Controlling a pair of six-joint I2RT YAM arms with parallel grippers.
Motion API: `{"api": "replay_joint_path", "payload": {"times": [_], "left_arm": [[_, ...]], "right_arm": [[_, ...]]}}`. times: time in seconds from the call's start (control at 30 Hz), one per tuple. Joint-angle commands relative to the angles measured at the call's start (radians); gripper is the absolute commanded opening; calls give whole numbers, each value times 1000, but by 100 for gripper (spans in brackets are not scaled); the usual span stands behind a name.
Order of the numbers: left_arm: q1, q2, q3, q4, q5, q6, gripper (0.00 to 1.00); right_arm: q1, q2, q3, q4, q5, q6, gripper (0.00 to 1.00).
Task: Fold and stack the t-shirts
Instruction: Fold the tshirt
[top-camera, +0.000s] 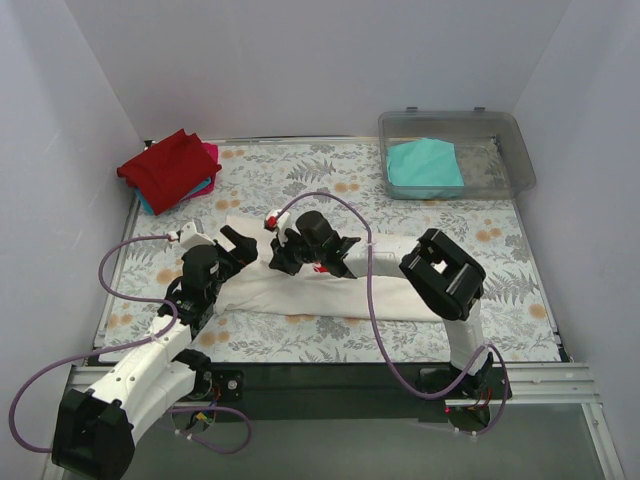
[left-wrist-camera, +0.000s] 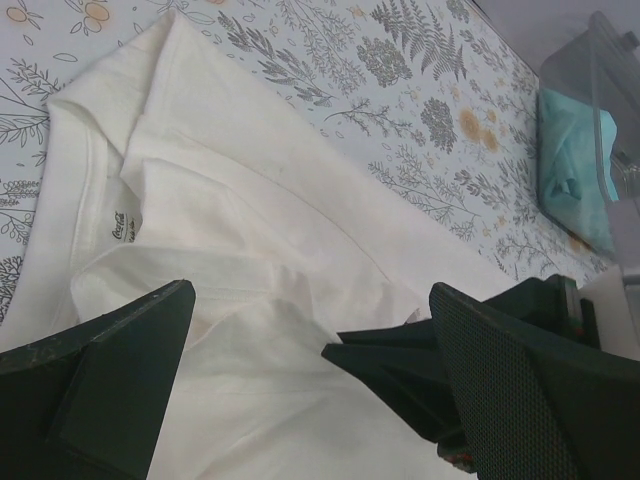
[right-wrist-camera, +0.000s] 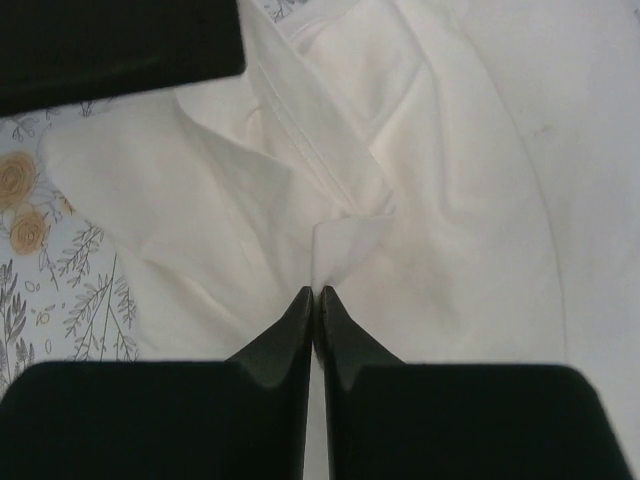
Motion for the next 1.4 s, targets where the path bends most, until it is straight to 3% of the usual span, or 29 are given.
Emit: {"api": "replay_joint_path", "payload": {"times": [0.0, 0.6, 0.87, 1.0, 1.13, 1.27, 1.37], "left_arm": [[3, -5, -5, 6, -20, 5, 98], [5, 43, 13, 22, -38, 15, 98], [5, 69, 29, 42, -23, 15, 98], [3, 121, 30, 81, -13, 13, 98], [5, 169, 26, 103, -6, 9, 98], [3, 184, 10, 144, 28, -4, 98], [3, 202, 13, 178, 63, -13, 98]], "right_arm": [[20, -70, -39, 45, -9, -31, 1], [54, -170, -169, 51, -18, -44, 1], [57, -205, -232, 42, -74, -92, 22], [60, -259, -278, 45, -57, -100, 24], [60, -311, -309, 45, 0, -101, 25], [55, -340, -321, 33, 212, -60, 26], [13, -365, -351, 28, 279, -25, 27]]}}
